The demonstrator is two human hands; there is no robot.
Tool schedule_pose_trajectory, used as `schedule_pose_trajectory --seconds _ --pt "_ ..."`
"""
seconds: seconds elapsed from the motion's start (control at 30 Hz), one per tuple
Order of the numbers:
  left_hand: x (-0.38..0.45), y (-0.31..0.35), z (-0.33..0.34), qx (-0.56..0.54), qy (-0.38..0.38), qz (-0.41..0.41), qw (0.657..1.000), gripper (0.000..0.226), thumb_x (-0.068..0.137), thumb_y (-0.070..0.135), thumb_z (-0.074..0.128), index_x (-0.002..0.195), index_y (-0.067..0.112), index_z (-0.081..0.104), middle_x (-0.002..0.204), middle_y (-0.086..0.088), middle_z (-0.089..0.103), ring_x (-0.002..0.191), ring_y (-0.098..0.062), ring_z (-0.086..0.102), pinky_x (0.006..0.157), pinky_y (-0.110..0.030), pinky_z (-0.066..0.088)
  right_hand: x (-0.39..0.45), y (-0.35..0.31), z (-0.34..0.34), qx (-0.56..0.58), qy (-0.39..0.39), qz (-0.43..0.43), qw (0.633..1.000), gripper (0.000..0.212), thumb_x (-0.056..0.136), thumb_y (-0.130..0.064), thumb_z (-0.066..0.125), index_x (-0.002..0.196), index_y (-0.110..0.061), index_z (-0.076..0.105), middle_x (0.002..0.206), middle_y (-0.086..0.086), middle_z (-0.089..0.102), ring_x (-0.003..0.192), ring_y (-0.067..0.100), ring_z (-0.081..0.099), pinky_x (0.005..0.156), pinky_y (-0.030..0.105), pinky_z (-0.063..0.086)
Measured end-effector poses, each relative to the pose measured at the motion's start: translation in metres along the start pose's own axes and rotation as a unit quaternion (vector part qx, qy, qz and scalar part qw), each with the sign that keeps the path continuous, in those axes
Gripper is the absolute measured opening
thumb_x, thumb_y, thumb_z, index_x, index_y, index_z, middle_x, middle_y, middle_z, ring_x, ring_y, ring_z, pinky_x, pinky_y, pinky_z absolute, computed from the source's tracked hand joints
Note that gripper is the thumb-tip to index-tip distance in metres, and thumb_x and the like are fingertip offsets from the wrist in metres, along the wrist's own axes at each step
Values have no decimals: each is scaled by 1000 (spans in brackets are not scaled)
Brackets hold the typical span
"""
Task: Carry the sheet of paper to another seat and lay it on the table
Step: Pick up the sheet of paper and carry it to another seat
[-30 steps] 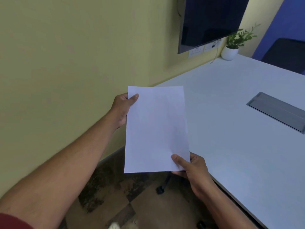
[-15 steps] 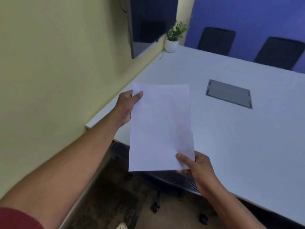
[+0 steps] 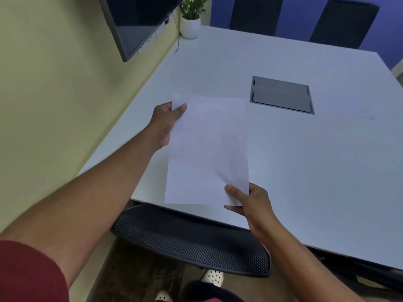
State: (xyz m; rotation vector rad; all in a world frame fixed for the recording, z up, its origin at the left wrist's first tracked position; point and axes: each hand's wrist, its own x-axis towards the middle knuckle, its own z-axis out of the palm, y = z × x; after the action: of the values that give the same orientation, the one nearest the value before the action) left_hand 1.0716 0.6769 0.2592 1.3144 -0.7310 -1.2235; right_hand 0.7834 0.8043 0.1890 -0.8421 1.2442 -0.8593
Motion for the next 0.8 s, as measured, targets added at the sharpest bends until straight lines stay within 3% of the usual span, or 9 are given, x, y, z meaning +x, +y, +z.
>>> schedule_pose_trajectory --seconds 0.17,0.23,0.4,0.5,0.7,0.8 --pt "23 -7 -2 59 -10 -26 998 20 103 22 75 121 12 75 108 -3 82 91 -20 80 81 -39 67 34 0 -1 24 20 20 999 19 91 -17 86 109 -14 80 108 0 85 99 21 82 76 35 69" --pt "27 -13 -9 99 -30 -71 992 30 100 20 78 128 14 73 110 0 83 92 -18 81 75 -35 66 41 4 -1 34 33 30 998 20 91 -17 86 110 -13 80 108 0 85 100 21 82 75 35 68" --pt "51 -64 -25 178 -69 -180 965 41 94 5 81 133 12 71 114 -4 83 96 -17 81 80 -31 65 75 26 -3 35 78 71 994 17 93 -14 84 108 -13 78 116 5 82 105 24 79 77 35 68" --pt "65 -100 -27 175 -72 -201 961 40 94 1 80 133 5 71 121 -10 81 104 -23 80 83 -30 65 92 40 -2 22 93 89 991 13 94 -14 83 106 -15 77 117 6 80 106 25 78 78 34 68" --pt "103 -152 -30 199 -74 -179 961 41 91 -1 83 130 3 70 102 -4 80 83 -12 80 68 -23 65 131 69 -5 -25 106 134 985 8 96 -16 81 102 -18 76 116 4 80 102 21 79 73 29 68" --pt "118 -175 -36 212 -83 -182 957 43 90 -1 84 131 1 69 102 -8 79 91 -19 80 72 -26 66 149 86 -10 -76 98 152 980 5 100 -19 76 104 -18 75 119 5 79 103 22 78 70 29 68"
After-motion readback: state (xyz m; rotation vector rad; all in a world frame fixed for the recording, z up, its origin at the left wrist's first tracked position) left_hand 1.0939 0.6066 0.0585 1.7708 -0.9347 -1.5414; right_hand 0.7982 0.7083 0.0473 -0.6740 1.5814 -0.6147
